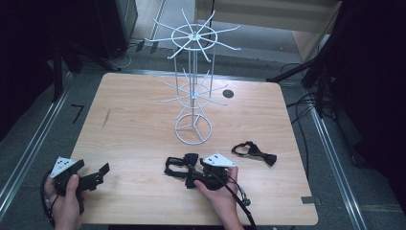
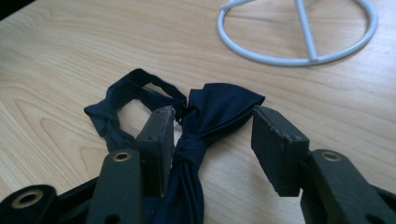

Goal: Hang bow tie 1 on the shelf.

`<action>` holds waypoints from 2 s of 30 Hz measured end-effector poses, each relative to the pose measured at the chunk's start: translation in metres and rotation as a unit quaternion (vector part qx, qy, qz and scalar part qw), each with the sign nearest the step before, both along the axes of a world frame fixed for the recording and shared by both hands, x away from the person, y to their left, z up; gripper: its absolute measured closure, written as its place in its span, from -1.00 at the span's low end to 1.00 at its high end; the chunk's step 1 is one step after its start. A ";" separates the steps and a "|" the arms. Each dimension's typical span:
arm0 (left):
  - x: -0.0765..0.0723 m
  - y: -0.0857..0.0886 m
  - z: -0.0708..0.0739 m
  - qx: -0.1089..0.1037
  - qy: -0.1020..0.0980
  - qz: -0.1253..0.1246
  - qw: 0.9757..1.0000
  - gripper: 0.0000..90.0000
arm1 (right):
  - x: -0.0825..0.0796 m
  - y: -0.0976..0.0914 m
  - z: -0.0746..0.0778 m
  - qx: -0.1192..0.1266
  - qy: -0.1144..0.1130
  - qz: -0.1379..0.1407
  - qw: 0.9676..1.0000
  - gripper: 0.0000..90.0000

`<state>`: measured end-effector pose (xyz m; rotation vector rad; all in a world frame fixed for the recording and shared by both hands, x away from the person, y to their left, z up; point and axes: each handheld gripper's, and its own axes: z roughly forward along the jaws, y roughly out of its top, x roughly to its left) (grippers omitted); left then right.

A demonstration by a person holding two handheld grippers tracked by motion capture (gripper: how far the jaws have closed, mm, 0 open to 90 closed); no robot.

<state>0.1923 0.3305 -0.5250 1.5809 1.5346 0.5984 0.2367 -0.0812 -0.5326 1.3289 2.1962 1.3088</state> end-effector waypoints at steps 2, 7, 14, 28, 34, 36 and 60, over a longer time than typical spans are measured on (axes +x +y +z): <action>0.000 0.000 0.000 0.000 0.000 0.000 1.000 -0.98 | 0.000 0.003 -0.002 -0.006 0.005 0.001 1.000 0.16; 0.000 0.000 0.000 0.000 0.000 0.000 1.000 -0.98 | 0.001 0.007 -0.005 -0.009 0.015 0.003 1.000 0.26; 0.000 0.000 0.000 -0.002 0.000 0.000 1.000 -0.98 | 0.000 0.010 -0.007 -0.018 0.025 0.019 0.999 0.44; 0.000 0.000 0.000 -0.004 0.000 0.001 1.000 -0.98 | -0.001 0.012 -0.009 -0.038 0.019 0.019 0.999 0.72; 0.000 0.001 0.000 -0.004 0.001 0.000 1.000 -0.98 | -0.003 0.005 -0.007 -0.031 0.010 0.033 0.999 0.75; 0.001 0.000 0.000 -0.004 0.002 -0.001 1.000 -0.98 | -0.003 0.004 -0.006 -0.031 0.007 0.031 0.999 0.75; 0.001 0.000 0.000 -0.001 0.002 -0.001 1.000 -0.98 | -0.001 -0.046 0.035 0.014 -0.061 -0.025 0.998 0.75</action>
